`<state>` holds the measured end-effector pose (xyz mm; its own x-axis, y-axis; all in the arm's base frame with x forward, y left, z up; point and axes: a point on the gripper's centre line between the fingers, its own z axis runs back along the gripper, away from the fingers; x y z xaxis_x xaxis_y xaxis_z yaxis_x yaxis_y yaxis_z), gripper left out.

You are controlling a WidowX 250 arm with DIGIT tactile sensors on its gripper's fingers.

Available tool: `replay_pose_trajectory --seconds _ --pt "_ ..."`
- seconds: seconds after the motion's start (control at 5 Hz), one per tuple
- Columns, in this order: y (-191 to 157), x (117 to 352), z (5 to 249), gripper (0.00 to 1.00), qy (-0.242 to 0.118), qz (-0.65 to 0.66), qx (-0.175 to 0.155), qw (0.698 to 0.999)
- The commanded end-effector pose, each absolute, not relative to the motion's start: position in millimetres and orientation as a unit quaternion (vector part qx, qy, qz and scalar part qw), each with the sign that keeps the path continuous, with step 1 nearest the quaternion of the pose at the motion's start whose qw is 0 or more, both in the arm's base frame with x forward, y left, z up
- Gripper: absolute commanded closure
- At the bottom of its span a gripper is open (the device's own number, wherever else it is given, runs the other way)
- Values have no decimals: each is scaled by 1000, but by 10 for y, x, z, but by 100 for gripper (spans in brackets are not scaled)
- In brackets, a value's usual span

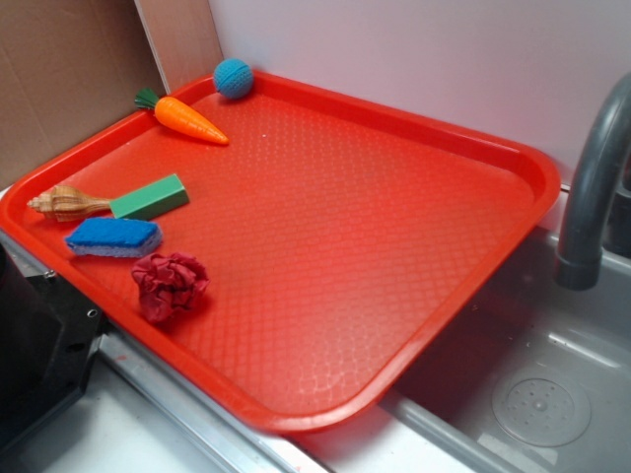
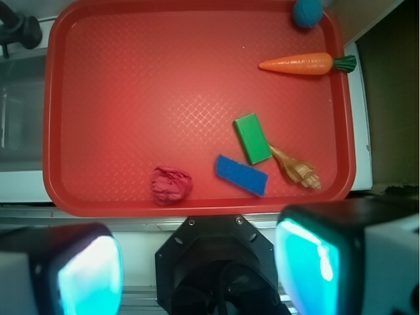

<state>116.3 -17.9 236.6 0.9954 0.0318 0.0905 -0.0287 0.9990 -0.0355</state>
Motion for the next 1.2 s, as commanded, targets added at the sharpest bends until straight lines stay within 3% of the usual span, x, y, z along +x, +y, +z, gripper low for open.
replay_pose_trajectory --seconds 0.0,0.2,0.4,0.6,1.0 --pt "-179 1163 2366 0 -46 15 -17 999" --pt "188 1496 2120 0 -43 49 4 998" --pt "487 1698 1965 0 -69 167 24 983" --pt "761 1892 1673 0 -83 288 43 953" --pt "761 1892 1673 0 -83 288 43 953"
